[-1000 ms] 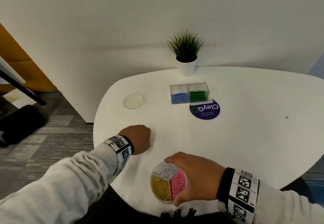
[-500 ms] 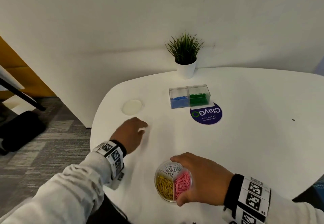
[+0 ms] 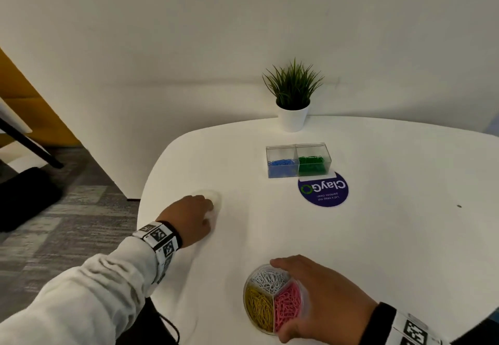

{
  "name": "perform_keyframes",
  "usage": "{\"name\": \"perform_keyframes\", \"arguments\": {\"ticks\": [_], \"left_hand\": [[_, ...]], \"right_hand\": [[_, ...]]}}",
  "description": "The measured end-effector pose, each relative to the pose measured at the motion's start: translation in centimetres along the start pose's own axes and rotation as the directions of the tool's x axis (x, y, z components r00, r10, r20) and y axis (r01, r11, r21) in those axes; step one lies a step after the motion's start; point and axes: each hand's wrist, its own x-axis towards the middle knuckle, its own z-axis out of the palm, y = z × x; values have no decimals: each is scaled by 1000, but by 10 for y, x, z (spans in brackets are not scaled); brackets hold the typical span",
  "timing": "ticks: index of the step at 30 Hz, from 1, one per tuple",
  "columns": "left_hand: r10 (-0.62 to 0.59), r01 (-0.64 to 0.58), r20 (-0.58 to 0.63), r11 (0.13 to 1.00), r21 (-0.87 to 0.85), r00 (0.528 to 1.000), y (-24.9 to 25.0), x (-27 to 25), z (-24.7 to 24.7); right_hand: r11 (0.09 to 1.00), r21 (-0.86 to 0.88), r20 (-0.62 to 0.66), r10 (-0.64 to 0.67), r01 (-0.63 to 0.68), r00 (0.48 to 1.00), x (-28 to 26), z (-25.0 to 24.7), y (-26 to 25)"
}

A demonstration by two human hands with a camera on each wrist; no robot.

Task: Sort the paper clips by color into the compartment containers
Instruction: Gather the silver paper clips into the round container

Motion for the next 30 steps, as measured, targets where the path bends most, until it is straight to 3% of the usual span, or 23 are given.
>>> {"name": "perform_keyframes", "arguments": {"ticks": [2,4,5,6,7,8,9,10,12,13,17,20,23,30], "left_hand": [[4,-50,-220,977,-207,975,21,-29,-13],[-147,-75,-376,854,-515,915,41,-55,-23],[-239,-64,-331,716,-695,913,52,-66,-28],[-278,-24,-195,520,-854,940,64,-76,-31],[-238,61,-24,345,-937,971,75,-86,-31],[-171,161,120,250,-955,978,87,-94,-27],[-130,209,182,242,-947,975,96,-100,-18],[-127,203,169,344,-917,977,104,-105,-7],[-45,91,81,655,-750,996,112,-110,14],[-13,62,77,724,-687,997,115,-110,22],[41,6,60,778,-628,997,124,-116,25],[90,-74,10,874,-480,996,127,-126,28],[86,-79,-2,905,-417,996,125,-127,32],[13,-8,10,920,-392,1000,87,-44,13]], "right_hand": [[999,22,-21,25,-24,999,-3,4,-1],[999,24,-44,49,-48,998,-6,8,-1],[998,30,-56,64,-62,996,-8,9,-2],[996,40,-66,78,-75,995,-8,10,-3],[995,56,-76,91,-87,993,-9,11,-4],[993,75,-79,102,-97,992,-9,13,-5],[990,93,-77,110,-103,991,-9,14,-6],[989,111,-80,111,-102,991,-11,15,-8],[984,146,-90,112,-98,990,-14,18,-11],[983,154,-87,112,-98,990,-16,19,-12],[969,218,-57,128,-113,990,-20,24,-13],[966,232,-37,129,-117,991,-20,28,-12],[967,232,-17,113,-106,993,-15,28,-14],[998,60,-100,37,-31,994,62,-15,-8]]}}
